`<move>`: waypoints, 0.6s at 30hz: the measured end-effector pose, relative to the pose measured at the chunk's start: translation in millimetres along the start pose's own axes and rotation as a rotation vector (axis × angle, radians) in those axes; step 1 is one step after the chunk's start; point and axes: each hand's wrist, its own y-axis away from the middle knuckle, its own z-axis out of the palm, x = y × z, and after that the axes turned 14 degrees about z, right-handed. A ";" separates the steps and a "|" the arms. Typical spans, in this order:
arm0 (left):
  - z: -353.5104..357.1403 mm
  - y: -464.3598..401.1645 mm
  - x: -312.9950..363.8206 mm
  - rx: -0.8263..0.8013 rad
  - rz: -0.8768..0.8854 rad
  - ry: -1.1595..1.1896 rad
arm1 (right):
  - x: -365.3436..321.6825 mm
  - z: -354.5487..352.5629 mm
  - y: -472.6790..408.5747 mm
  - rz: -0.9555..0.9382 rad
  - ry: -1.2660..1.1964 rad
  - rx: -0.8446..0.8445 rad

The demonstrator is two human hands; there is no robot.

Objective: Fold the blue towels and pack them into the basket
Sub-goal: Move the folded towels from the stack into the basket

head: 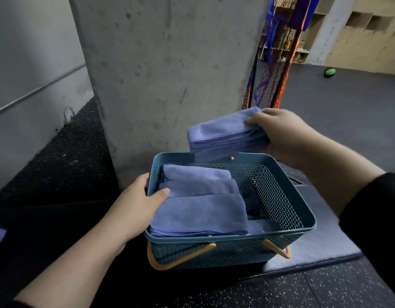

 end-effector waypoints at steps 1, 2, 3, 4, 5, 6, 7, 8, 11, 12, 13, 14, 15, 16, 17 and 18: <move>0.6 -0.7 -1.5 0.013 -0.001 0.003 | 10.0 13.2 -4.9 0.067 -0.088 -0.101; 0.9 -1.8 -2.7 0.033 -0.009 0.000 | 21.5 26.1 -12.3 0.124 -0.154 -0.182; 0.9 -2.7 -2.7 0.064 -0.013 -0.003 | 34.0 37.7 -20.4 0.169 -0.181 -0.231; 0.2 -3.4 -2.8 0.101 -0.001 -0.009 | 46.1 47.5 -27.8 0.204 -0.175 -0.244; -0.3 -3.7 -1.6 0.140 0.040 -0.033 | 56.2 54.3 -33.1 0.210 -0.106 -0.208; -1.6 -3.4 0.0 0.171 0.101 -0.085 | 64.5 57.7 -38.7 0.172 0.031 -0.131; -2.6 -2.6 2.4 0.196 0.182 -0.155 | 69.3 57.9 -41.8 0.101 0.210 -0.046; -3.3 -1.7 3.9 0.208 0.272 -0.221 | 71.4 56.9 -43.3 0.019 0.370 0.015; -1.2 -2.8 8.2 0.110 0.484 -0.381 | 69.2 52.0 -42.4 -0.112 0.585 0.068; 1.1 -4.5 8.6 0.052 0.529 -0.436 | 68.1 51.1 -42.7 -0.118 0.641 0.087; 2.7 -6.6 8.7 -0.008 0.547 -0.492 | 67.7 50.9 -43.3 -0.110 0.695 0.104; 3.6 -9.3 8.3 -0.061 0.533 -0.542 | 68.1 51.5 -43.4 -0.109 0.740 0.123; 3.5 -11.8 9.1 -0.098 0.503 -0.578 | 68.3 52.6 -42.4 -0.115 0.775 0.143; 2.7 -13.9 10.5 -0.104 0.481 -0.596 | 68.8 53.8 -42.3 -0.119 0.787 0.162; 2.5 -15.4 12.1 -0.086 0.480 -0.597 | 68.1 54.3 -40.6 -0.120 0.761 0.169; 2.1 -16.3 14.4 -0.054 0.491 -0.594 | 67.0 54.4 -39.5 -0.111 0.708 0.163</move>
